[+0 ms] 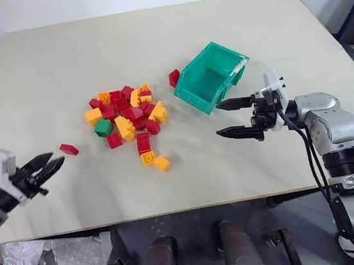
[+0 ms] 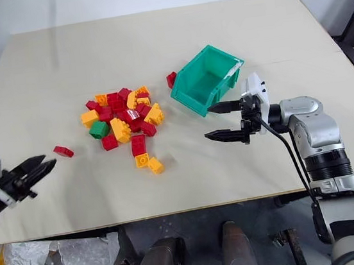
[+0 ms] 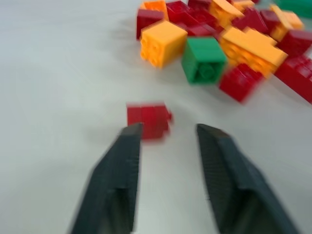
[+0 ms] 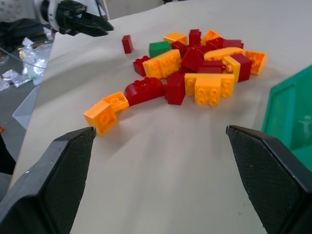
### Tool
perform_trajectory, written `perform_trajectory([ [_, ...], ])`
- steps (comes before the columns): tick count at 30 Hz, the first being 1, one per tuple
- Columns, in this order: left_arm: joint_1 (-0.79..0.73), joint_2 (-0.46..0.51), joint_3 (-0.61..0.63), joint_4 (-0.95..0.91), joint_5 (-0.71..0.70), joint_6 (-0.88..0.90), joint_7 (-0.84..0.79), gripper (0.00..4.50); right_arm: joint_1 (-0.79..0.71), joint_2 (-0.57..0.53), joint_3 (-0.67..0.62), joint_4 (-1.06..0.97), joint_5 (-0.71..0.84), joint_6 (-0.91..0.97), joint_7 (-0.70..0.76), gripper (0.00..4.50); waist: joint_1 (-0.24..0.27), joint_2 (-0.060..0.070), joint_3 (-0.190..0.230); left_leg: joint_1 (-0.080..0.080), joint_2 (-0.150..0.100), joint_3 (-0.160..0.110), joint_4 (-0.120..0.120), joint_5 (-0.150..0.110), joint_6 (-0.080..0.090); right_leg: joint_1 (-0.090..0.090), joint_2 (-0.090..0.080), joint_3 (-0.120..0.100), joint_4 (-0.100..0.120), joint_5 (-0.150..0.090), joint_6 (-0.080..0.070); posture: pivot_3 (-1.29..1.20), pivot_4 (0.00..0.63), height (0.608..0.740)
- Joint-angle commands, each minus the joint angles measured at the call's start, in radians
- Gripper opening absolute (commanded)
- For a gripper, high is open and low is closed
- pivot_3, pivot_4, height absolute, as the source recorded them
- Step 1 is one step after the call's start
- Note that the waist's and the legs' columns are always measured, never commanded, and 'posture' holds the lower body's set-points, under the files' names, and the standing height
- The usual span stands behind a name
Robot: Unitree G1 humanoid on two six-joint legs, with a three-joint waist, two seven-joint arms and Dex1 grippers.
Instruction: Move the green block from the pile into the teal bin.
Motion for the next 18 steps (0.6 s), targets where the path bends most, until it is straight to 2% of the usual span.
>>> perform_trajectory([
  [1, 0.043, 0.009, 0.087, -0.091, -0.045, 0.025, 0.022, 3.18, -0.032, -0.004, -0.011, 0.014, 0.001, -0.022, 0.026, 4.5, 0.004, 0.0, 0.0, 0.0, 0.0, 0.0, -0.001, 0.0, 0.0, 0.0, 0.0, 0.0, -0.001, 0.0, 0.0, 0.0, 0.15, 0.74],
  [5, 0.07, -0.003, 0.104, -0.147, -0.068, 0.041, 0.037, 4.33, -0.054, 0.006, -0.007, 0.039, -0.007, -0.031, 0.037, 4.5, 0.009, 0.0, 0.0, 0.0, 0.0, 0.0, -0.001, 0.001, -0.001, 0.0, 0.0, -0.001, -0.001, 0.0, -0.001, 0.0, 0.15, 0.74],
  [6, 0.07, -0.007, 0.103, -0.161, -0.073, 0.041, 0.04, 4.46, -0.058, 0.008, -0.007, 0.044, -0.009, -0.032, 0.039, 4.5, 0.008, 0.0, 0.0, 0.0, 0.0, 0.0, -0.001, 0.0, 0.0, 0.0, 0.0, -0.001, -0.001, 0.0, -0.001, 0.0, 0.15, 0.74],
  [9, 0.054, -0.017, 0.082, -0.192, -0.072, 0.033, 0.061, 4.46, -0.064, 0.011, -0.005, 0.053, -0.012, -0.038, 0.045, 4.5, 0.004, 0.0, 0.0, 0.001, 0.0, 0.0, -0.003, 0.0, 0.0, 0.0, 0.0, -0.001, -0.002, 0.0, -0.001, 0.0, 0.15, 0.74],
  [12, -0.016, -0.037, -0.015, -0.22, -0.026, -0.021, 0.1, 4.46, -0.069, 0.014, -0.005, 0.054, -0.015, -0.036, 0.047, 4.5, 0.006, 0.0, 0.0, 0.001, 0.0, 0.001, -0.006, 0.001, -0.001, -0.001, 0.001, -0.001, -0.003, 0.0, -0.001, 0.0, 0.15, 0.74],
  [18, -0.232, -0.078, -0.232, -0.226, 0.028, 0.174, 0.311, 4.46, -0.069, 0.023, -0.005, 0.049, -0.023, -0.034, 0.045, 4.5, 0.006, 0.0, 0.0, 0.001, 0.0, 0.002, -0.006, 0.001, 0.0, -0.001, 0.001, -0.001, 0.001, 0.0, 0.0, 0.0, 0.15, 0.74],
])
